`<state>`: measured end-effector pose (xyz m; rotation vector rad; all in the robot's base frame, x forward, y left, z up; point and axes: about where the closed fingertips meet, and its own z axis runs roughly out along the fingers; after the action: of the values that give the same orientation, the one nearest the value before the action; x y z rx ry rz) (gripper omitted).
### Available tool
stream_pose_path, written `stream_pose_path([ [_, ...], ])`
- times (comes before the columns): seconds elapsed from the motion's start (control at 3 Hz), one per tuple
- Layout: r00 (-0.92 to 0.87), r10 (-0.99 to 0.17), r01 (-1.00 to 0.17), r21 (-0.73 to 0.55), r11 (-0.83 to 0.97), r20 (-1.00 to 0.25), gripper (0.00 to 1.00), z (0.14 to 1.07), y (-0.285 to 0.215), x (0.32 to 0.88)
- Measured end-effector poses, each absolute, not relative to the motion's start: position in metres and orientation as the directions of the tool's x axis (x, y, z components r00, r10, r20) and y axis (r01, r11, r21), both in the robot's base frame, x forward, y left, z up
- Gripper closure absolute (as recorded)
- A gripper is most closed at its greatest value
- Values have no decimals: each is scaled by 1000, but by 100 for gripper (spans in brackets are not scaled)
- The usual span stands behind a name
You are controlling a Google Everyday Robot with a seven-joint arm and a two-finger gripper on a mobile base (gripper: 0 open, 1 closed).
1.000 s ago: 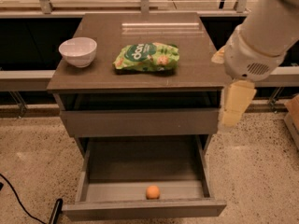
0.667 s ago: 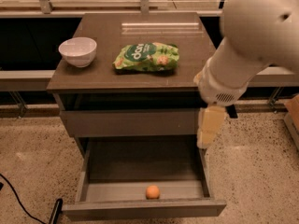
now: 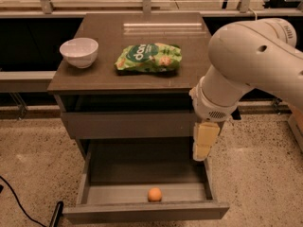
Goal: Pick orange from middle drawer and place on counter
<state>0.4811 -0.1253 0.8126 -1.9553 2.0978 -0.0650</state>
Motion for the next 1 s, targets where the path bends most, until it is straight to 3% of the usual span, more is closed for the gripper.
stream_pose_path([
  [0.33, -26, -990, -978, -203, 54, -136, 0, 798, -128, 490],
  [0.67, 139, -979, -981, -158, -115, -148, 0, 747, -127, 516],
  [1.0, 249, -943, -961, -175, -213, -221, 0, 721, -129, 525],
])
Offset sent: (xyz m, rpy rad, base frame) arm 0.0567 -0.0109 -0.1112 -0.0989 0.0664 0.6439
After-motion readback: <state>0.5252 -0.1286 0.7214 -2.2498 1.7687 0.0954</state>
